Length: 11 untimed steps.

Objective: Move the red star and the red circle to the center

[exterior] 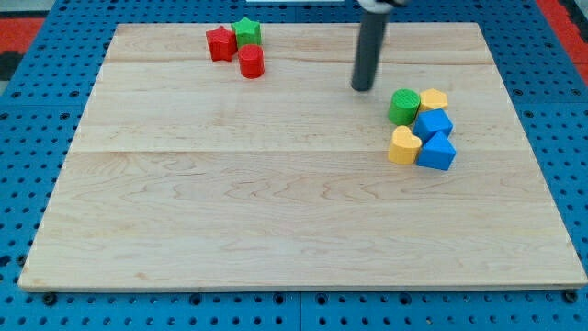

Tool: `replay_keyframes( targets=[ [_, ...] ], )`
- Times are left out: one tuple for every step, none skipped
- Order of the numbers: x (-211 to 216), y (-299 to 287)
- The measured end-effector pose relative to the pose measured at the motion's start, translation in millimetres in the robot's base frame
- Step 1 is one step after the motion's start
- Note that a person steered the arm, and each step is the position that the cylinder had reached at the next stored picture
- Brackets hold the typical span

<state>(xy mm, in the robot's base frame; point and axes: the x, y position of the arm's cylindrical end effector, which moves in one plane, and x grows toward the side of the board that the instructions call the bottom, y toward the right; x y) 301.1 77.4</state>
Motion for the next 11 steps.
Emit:
replay_keyframes(
  targets=[
    [-80.5,-47.4],
    [-108.2,-91.1],
    [-108.8,-120.5],
    [-108.7,-187.2],
    [-91.3,-233.0],
    [-67.7,-237.4],
    [-67.3,-190.9],
    [-60.1,-154.1],
    [-36.9,-134.6],
    [2.8,-126.4],
    [47.1,-124.7]
  ],
)
